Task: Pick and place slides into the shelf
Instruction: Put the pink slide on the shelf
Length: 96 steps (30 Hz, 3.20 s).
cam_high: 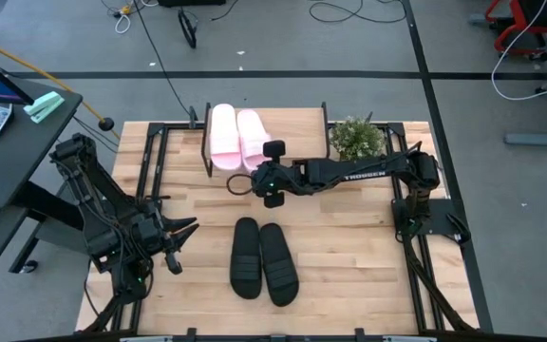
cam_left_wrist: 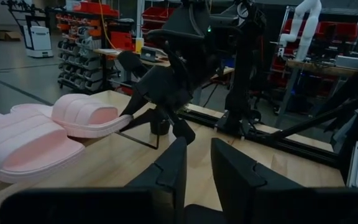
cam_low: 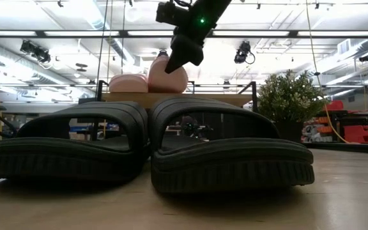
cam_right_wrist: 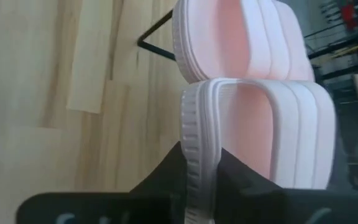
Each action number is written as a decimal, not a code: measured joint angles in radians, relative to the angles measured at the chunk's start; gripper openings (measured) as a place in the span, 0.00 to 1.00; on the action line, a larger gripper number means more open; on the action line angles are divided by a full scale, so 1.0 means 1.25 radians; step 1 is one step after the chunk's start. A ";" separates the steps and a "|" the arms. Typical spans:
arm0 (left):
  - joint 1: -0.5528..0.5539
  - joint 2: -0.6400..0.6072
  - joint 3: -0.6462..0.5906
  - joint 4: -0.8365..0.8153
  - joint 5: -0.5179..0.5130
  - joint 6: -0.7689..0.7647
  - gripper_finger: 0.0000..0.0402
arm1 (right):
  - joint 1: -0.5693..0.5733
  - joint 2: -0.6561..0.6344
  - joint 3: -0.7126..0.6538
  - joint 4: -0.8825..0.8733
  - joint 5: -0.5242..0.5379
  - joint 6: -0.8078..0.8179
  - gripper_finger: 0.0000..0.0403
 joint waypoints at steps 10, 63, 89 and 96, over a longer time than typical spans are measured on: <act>0.000 0.000 0.000 0.000 0.000 0.000 0.19 | 0.017 0.000 0.000 0.001 0.100 -0.017 0.09; 0.000 0.000 0.000 0.006 -0.009 -0.003 0.15 | -0.016 0.000 0.003 0.003 -0.141 0.110 0.54; 0.000 0.000 0.000 0.009 0.005 0.001 0.13 | 0.014 -0.044 0.003 -0.133 -0.026 0.118 0.03; 0.000 0.000 0.000 0.013 0.005 0.001 0.15 | -0.036 -0.038 0.000 -0.183 -0.024 0.177 0.01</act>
